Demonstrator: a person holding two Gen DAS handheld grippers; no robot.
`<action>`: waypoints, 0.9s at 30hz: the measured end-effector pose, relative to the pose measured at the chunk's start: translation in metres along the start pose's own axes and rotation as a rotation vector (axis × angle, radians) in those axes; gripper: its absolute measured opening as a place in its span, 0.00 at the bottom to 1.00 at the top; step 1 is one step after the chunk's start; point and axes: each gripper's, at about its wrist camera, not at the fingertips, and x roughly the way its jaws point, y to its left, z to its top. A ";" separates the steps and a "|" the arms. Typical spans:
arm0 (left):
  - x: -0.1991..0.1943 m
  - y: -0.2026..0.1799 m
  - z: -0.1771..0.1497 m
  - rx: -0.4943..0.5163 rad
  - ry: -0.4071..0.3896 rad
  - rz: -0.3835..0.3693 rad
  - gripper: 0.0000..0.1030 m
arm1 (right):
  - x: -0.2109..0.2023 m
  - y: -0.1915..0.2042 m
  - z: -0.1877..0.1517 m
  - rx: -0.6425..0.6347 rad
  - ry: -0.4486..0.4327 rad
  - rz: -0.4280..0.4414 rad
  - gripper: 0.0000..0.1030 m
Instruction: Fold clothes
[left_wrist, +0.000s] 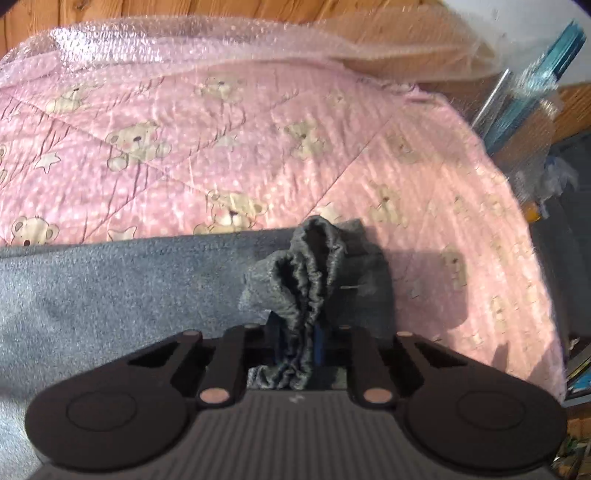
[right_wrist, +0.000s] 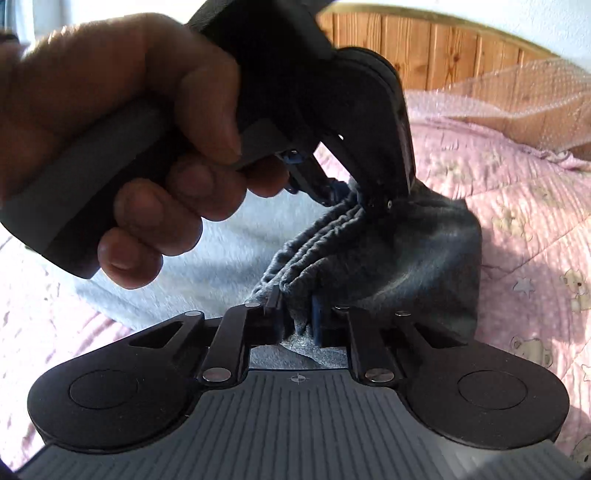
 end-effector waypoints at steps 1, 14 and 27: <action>-0.009 0.003 0.000 -0.020 -0.025 -0.029 0.14 | -0.006 0.000 0.002 0.005 -0.023 0.011 0.10; -0.028 0.051 -0.009 -0.128 -0.017 0.073 0.45 | -0.034 -0.020 -0.004 0.136 -0.040 0.052 0.24; -0.056 -0.007 -0.001 0.131 -0.054 0.252 0.64 | -0.035 -0.081 -0.014 0.398 -0.033 -0.130 0.74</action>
